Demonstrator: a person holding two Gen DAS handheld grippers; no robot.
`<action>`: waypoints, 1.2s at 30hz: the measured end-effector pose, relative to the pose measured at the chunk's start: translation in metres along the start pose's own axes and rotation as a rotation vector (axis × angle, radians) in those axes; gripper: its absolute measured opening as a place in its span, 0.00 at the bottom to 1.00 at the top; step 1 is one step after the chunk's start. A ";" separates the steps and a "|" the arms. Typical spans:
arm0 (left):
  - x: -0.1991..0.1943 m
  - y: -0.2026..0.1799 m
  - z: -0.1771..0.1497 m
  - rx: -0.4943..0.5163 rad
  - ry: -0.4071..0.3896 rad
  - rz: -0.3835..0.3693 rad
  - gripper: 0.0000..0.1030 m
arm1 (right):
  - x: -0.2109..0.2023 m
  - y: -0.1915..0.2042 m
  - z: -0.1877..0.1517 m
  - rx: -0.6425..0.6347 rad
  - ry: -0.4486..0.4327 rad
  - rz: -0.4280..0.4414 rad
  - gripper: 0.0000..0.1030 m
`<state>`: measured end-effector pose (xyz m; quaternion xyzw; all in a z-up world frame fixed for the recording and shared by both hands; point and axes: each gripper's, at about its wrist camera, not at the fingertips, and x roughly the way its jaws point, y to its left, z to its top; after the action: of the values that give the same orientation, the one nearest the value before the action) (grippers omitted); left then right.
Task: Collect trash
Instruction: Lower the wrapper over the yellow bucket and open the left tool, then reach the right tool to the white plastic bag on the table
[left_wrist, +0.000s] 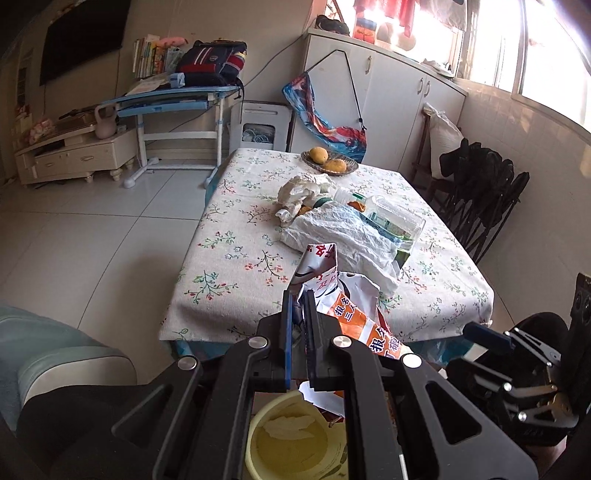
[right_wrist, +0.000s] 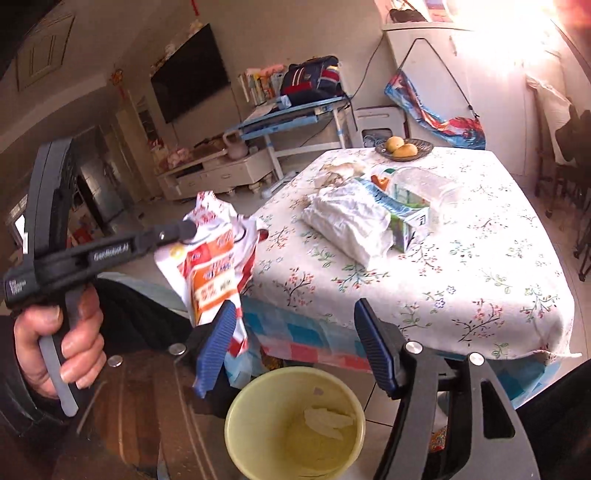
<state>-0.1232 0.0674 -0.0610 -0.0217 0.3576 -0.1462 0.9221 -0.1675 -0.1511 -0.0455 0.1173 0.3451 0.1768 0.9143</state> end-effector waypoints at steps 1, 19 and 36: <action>0.002 -0.003 -0.003 0.012 0.021 -0.006 0.06 | -0.004 -0.005 0.001 0.020 -0.011 -0.005 0.63; 0.031 -0.057 -0.080 0.276 0.352 -0.049 0.12 | -0.015 -0.026 0.004 0.086 -0.052 -0.022 0.66; 0.010 -0.051 -0.059 0.245 0.152 0.066 0.55 | -0.013 -0.024 0.000 0.074 -0.047 -0.029 0.66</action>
<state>-0.1684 0.0192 -0.1038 0.1140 0.4065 -0.1594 0.8924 -0.1707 -0.1781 -0.0459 0.1503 0.3317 0.1476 0.9196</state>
